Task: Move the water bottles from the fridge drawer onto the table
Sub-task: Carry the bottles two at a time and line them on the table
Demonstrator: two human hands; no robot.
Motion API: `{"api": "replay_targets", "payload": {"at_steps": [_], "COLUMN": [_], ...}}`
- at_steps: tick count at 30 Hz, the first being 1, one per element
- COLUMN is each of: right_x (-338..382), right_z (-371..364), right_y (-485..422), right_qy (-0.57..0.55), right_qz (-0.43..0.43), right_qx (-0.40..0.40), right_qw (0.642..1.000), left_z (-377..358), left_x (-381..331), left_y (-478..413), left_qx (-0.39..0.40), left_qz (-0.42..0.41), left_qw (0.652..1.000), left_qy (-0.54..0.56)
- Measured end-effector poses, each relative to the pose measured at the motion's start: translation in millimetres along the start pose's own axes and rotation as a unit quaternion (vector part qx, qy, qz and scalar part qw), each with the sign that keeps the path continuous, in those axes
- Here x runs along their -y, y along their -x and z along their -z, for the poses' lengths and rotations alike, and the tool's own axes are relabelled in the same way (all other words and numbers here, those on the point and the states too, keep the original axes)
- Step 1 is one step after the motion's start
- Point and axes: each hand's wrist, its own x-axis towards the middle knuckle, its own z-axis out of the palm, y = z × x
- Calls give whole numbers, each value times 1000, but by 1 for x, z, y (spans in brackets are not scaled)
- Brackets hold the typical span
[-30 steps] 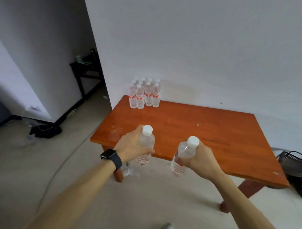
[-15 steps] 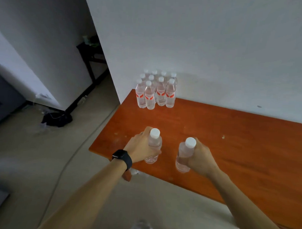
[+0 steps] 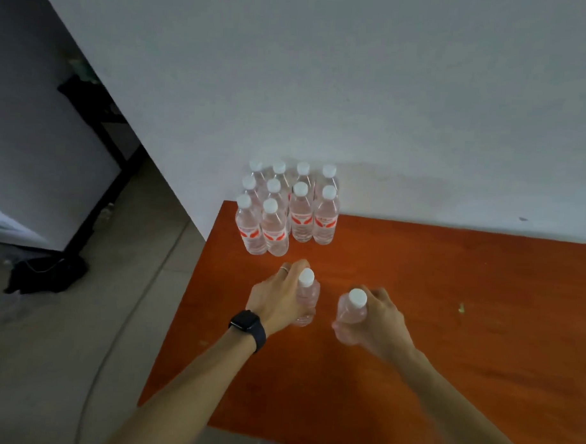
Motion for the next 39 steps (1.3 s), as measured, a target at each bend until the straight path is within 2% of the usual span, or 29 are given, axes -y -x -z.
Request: {"api": "replay_targets", "payload": {"at_steps": [3,6,9,11,17,23,29,33,39], "right_x": [16,28,40,46,57,45,27,30,38], "right_z": [-8,-12,-13,-14,-11,-24,-42,-54,-68], "right_y": [-37,-73,-109,-131,-179,-174,-176,-177,-185], "right_qy": [-10,-40,-50,-54,-54,-161,-168,-202,-208], "right_qz": [-7,-20,-23,-9,12,-3,-84,-88,-106], "right_qx": [-18,-50,-61,-79,-98,-109,1,-25,-68], "right_qw": [1000,998,997,995,994,981,982,975,970], "left_z": [4,2,0,-2,3,4,14,20,20], "left_x": [24,37,46,48,53,62,60,57,58], "left_y": [-48,-86,-115,-130,-160,-164,-166,-171,-171], "left_qx": [-30,-16,-43,-78,-111,-82,-37,1,-6], "left_qz": [-78,-141,-179,-172,-128,-118,-132,-113,-120], "left_qw": [994,980,959,956,960,961,959,953,946], "left_qy": [-66,-139,-215,-225,-223,-237,-247,-280,-300]}}
